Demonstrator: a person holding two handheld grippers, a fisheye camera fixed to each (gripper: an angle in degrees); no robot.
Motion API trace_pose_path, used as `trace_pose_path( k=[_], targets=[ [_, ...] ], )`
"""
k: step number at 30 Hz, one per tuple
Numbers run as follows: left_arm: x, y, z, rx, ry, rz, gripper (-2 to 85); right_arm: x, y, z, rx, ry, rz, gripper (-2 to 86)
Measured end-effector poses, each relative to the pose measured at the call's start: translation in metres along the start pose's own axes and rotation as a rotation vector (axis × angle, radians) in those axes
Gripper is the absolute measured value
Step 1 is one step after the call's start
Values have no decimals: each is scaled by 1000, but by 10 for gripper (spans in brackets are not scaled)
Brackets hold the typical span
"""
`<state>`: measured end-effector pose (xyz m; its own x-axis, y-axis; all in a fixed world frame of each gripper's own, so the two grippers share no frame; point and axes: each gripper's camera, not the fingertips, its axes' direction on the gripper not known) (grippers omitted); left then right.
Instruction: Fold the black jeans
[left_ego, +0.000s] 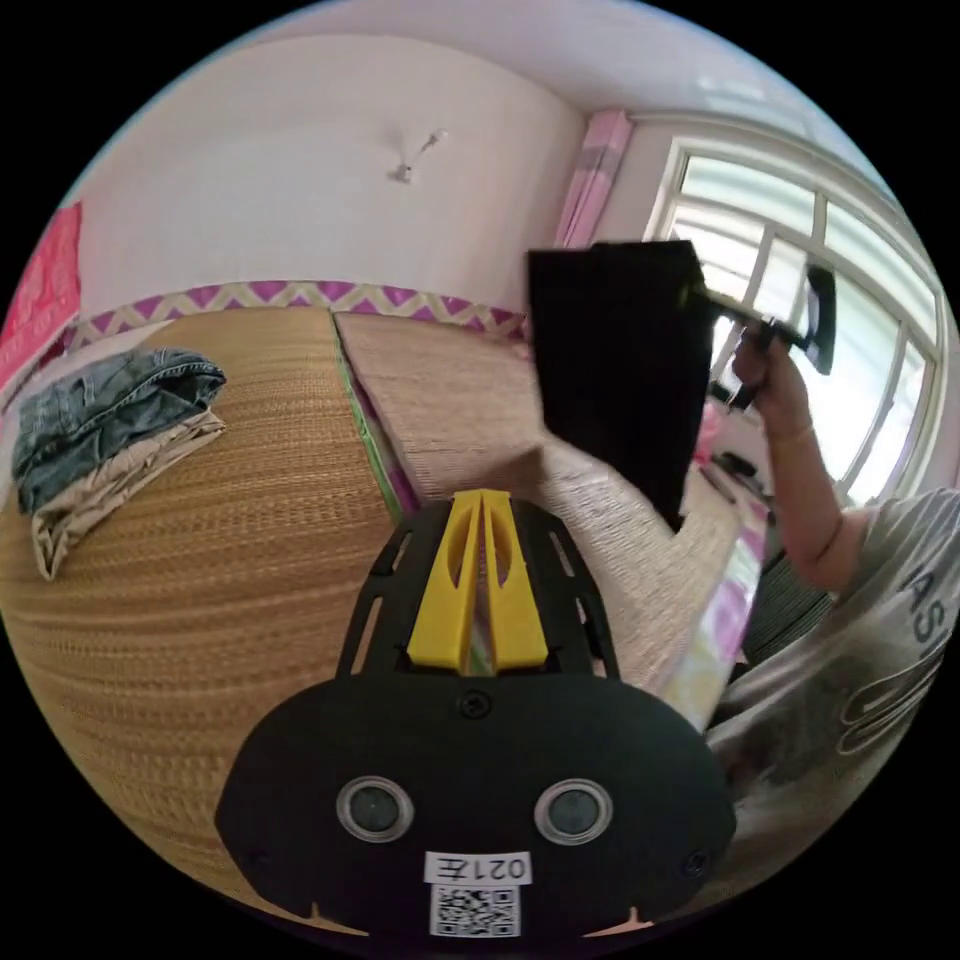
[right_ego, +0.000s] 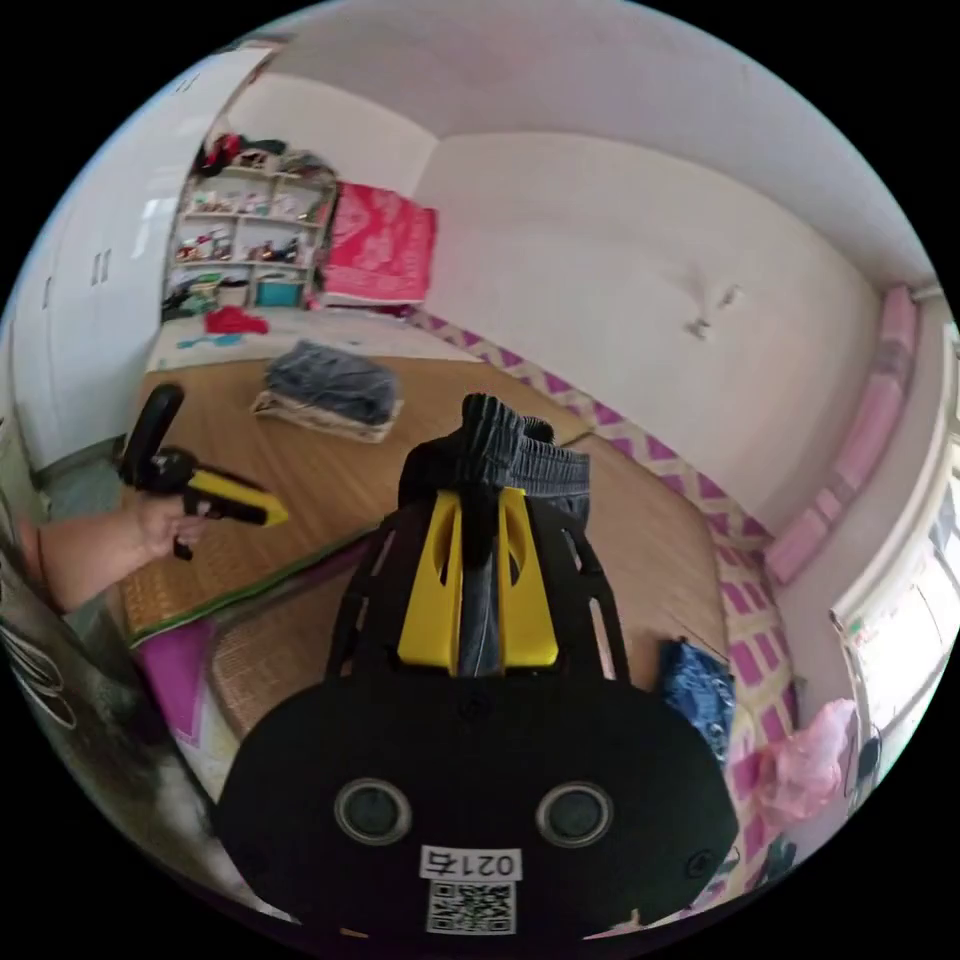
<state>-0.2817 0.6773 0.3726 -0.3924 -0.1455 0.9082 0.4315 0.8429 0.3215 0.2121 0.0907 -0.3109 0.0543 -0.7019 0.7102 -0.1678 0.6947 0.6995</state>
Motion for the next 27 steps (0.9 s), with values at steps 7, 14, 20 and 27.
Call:
trace_pose_path(
  k=[7, 14, 20, 27],
  targets=[
    [-31, 62, -133, 32, -85, -86, -10, -278, 48, 124, -70, 20, -228, 61],
    [-60, 94, -189, 31, -134, -119, -10, -265, 59, 91, -118, -109, -230, 113],
    [-89, 96, -195, 49, -40, -181, -10, -209, 72, 99, -144, -372, -83, 132],
    [-104, 75, -199, 37, -36, -197, -10, -176, 117, 137, -160, -153, -76, 60]
  ],
)
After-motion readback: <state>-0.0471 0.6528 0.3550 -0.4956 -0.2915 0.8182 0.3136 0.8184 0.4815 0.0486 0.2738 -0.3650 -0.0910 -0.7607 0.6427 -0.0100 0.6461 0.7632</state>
